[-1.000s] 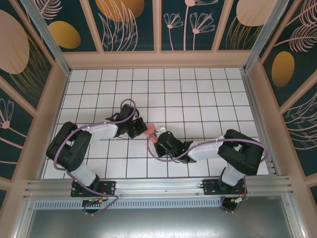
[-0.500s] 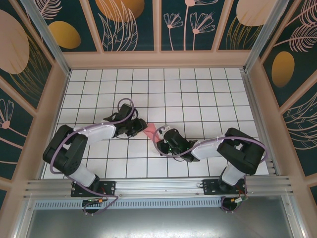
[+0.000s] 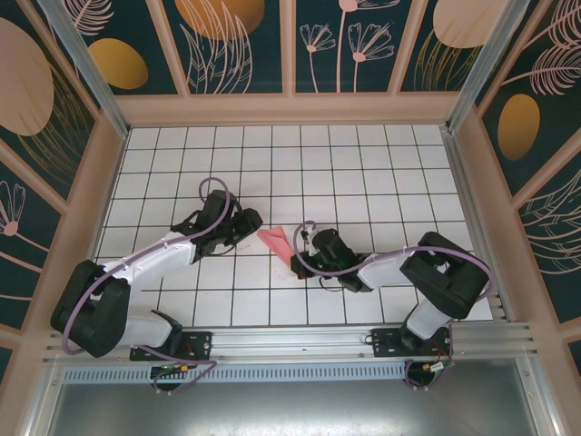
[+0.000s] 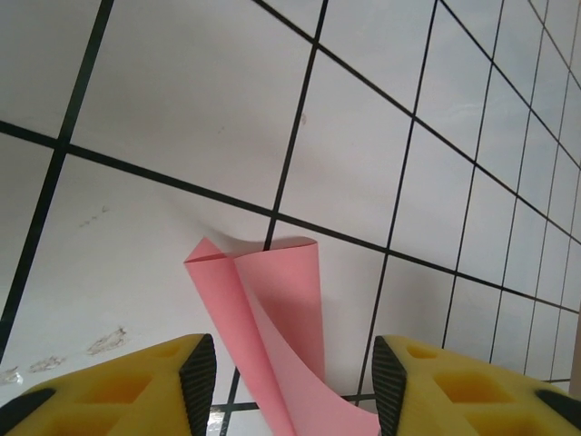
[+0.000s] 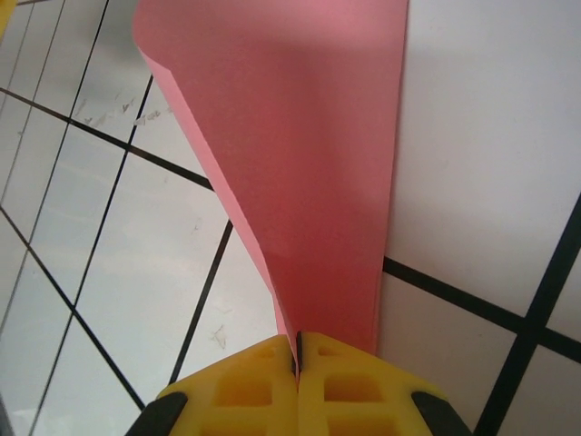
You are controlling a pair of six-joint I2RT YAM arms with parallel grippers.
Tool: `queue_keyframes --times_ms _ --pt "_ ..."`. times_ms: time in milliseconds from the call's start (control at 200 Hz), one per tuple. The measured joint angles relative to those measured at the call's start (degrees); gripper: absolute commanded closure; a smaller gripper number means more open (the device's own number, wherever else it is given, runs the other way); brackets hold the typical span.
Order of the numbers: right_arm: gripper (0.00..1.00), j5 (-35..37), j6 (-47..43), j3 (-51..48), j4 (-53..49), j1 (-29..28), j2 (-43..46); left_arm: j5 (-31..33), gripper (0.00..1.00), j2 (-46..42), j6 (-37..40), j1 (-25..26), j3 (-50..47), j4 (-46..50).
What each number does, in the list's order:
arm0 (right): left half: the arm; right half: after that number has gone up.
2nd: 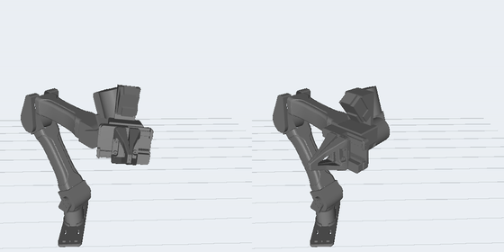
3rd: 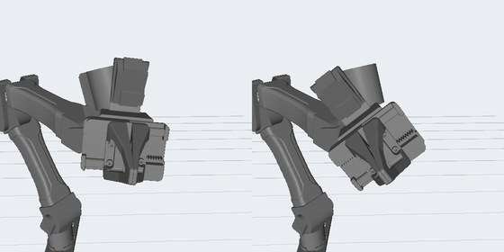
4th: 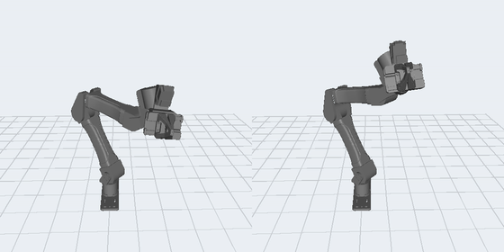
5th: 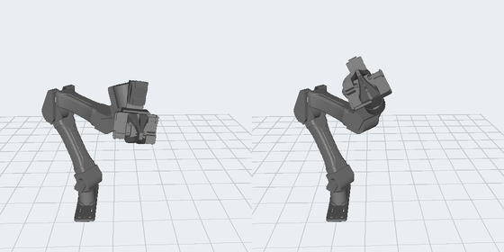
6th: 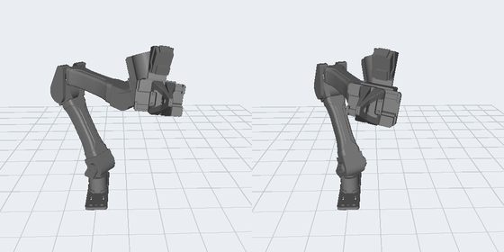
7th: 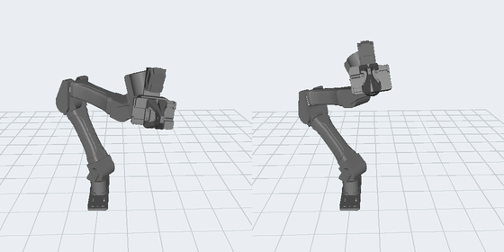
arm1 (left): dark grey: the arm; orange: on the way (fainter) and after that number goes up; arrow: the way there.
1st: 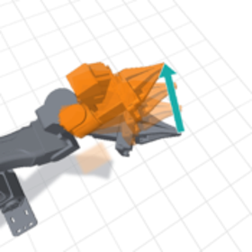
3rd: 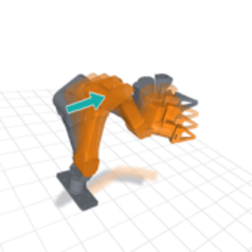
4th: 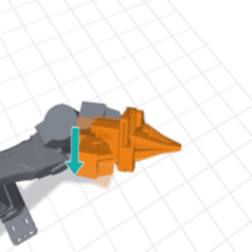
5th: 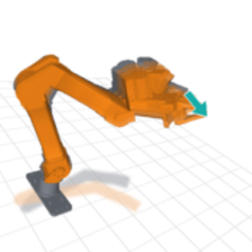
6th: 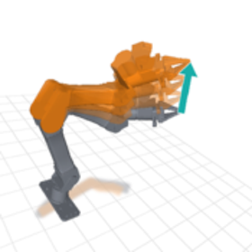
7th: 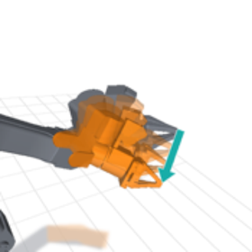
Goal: Fold a paper plane with a square sheet of paper (pick it up from the middle)
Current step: Fold the wing for the fifth time at the center of the table.
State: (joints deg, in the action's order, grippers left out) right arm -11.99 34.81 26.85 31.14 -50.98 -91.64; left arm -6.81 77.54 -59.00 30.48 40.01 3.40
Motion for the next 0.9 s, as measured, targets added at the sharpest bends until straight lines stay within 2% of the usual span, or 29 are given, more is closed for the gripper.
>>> queue_keyframes --times_ms 250,505,901 --pt "1.00 -3.06 3.19 0.46 0.11 0.61 -2.14 -2.60 0.54 -0.02 -0.90 -0.02 -3.78 -3.19" --pt "1.00 -7.43 6.49 1.81 0.00 2.01 -3.80 -8.48 0.66 -0.04 -1.77 0.00 -8.46 -11.28" --pt "0.99 -8.09 7.93 3.93 -2.38 2.25 -4.96 -15.98 0.67 0.87 -4.52 0.28 -12.50 -23.91"
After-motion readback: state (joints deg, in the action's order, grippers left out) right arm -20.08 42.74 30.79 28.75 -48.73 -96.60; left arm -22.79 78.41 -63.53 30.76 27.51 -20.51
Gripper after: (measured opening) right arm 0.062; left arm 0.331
